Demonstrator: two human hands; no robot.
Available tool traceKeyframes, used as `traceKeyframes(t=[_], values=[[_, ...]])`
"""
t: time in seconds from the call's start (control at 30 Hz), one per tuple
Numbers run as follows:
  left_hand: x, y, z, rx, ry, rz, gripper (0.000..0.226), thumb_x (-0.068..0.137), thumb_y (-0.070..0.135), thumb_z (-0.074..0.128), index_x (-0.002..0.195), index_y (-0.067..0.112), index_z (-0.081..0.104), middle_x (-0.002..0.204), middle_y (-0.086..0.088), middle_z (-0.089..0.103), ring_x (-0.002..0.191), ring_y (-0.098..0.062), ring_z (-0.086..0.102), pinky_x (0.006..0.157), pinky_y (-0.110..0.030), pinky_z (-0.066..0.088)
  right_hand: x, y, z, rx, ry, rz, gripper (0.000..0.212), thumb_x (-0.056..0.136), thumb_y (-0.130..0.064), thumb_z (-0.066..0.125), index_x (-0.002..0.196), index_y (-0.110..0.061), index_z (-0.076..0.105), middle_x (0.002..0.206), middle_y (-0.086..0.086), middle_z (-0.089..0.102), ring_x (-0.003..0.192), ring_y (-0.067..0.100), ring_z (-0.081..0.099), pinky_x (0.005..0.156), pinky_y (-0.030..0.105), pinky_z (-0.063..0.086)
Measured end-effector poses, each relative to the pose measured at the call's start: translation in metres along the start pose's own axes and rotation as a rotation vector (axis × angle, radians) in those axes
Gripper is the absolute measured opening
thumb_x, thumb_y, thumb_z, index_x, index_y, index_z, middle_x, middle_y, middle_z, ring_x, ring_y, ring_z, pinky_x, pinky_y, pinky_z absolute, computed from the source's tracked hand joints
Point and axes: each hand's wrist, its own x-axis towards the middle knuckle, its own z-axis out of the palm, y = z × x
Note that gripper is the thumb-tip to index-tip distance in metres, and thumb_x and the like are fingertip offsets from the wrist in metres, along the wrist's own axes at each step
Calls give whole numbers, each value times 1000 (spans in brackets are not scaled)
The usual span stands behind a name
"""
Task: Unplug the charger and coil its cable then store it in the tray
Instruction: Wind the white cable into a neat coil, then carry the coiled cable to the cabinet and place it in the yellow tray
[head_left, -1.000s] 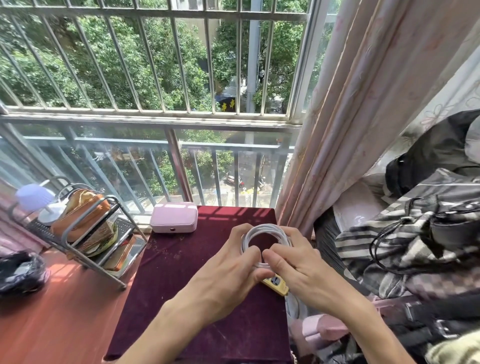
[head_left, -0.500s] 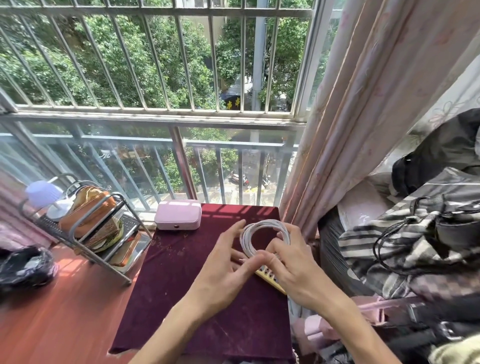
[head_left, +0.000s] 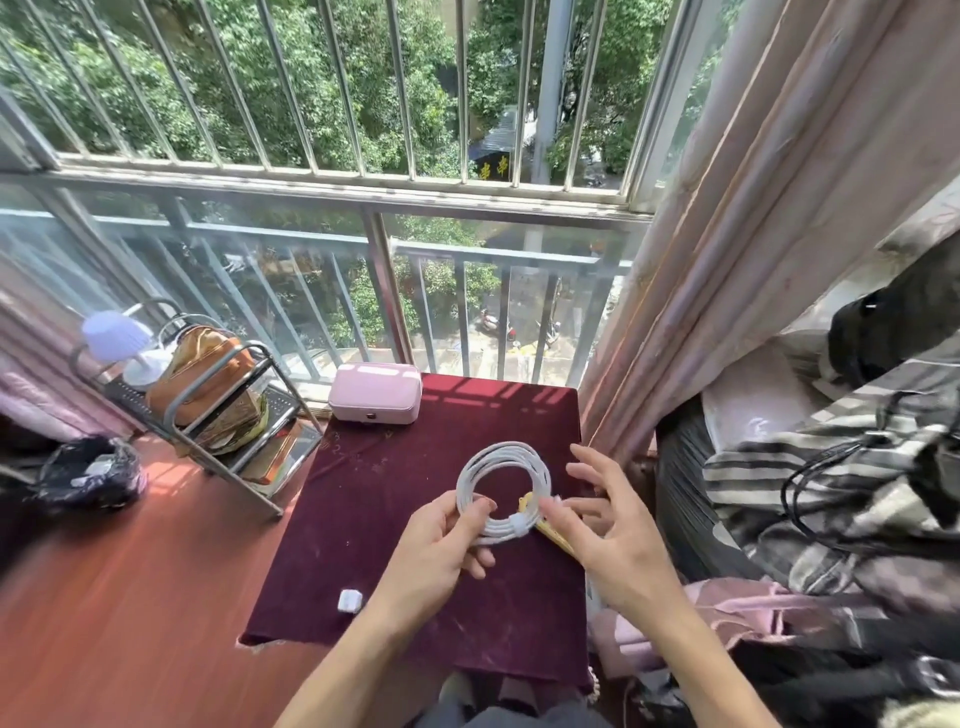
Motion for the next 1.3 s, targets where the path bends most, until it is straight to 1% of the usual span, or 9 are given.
traceKeyframes(t=[0.13, 0.3, 0.37, 0.43, 0.53, 0.73, 0.83, 1.07, 1.3], values=[[-12, -30, 9, -176, 132, -102, 24, 100, 26, 61, 104, 3, 68, 89, -8, 79, 73, -19, 71, 65, -27, 58, -5, 24, 28, 268, -97, 311, 61, 77, -50, 74, 128, -17, 72, 100, 3, 84, 72, 9, 76, 56, 18, 53], [-26, -81, 23, -264, 136, -232, 23, 101, 15, 61, 105, -8, 67, 102, -26, 77, 99, -41, 73, 94, -56, 56, -17, 62, 72, 398, -73, 423, 24, 98, -27, 74, 92, -4, 80, 74, 9, 72, 59, 14, 57, 46, 18, 41], [-28, -102, 21, -212, 144, -305, 21, 100, 18, 63, 106, -1, 68, 101, -18, 79, 100, -37, 74, 93, -51, 57, -19, 81, 82, 427, -39, 456, 23, 100, -18, 72, 83, -5, 81, 62, 5, 68, 47, 5, 55, 43, 14, 43], [-27, -124, 12, -94, 156, -381, 21, 102, 31, 60, 104, 12, 70, 96, -7, 81, 89, -22, 77, 77, -29, 58, -21, 104, 89, 387, -25, 488, 27, 100, -20, 72, 77, -10, 81, 54, -1, 63, 43, 2, 52, 43, 13, 42], [-18, -162, -16, -1, 278, -544, 27, 102, 38, 56, 97, 15, 70, 84, -4, 79, 66, -7, 67, 61, -20, 49, -19, 145, 94, 327, 6, 567, 25, 99, -31, 72, 81, -19, 84, 53, 0, 53, 45, 6, 43, 43, 15, 34], [20, -242, -102, 471, 380, -766, 22, 95, 31, 64, 110, 16, 63, 79, 8, 67, 68, -7, 63, 64, -21, 48, -12, 216, 110, 354, 110, 699, 20, 95, -40, 72, 90, -26, 86, 59, 2, 55, 53, 11, 43, 47, 20, 34], [46, -275, -133, 668, 352, -847, 35, 92, 26, 65, 121, 8, 58, 102, -4, 69, 98, -25, 66, 88, -32, 50, -15, 242, 118, 327, 145, 744, 19, 99, -37, 70, 93, -30, 86, 56, -2, 54, 51, 7, 44, 46, 17, 37], [103, -323, -151, 809, 341, -847, 59, 87, 34, 75, 128, 1, 50, 126, -20, 59, 117, -38, 58, 95, -41, 45, -18, 268, 133, 337, 224, 805, 21, 102, -44, 65, 98, -37, 84, 57, -7, 55, 51, 2, 49, 60, 28, 40], [122, -341, -160, 832, 331, -889, 31, 93, 25, 62, 113, 2, 61, 113, -21, 67, 103, -39, 64, 91, -41, 51, -4, 272, 144, 298, 256, 800, 23, 103, -44, 64, 97, -32, 83, 60, -7, 54, 54, 5, 47, 61, 30, 40]])
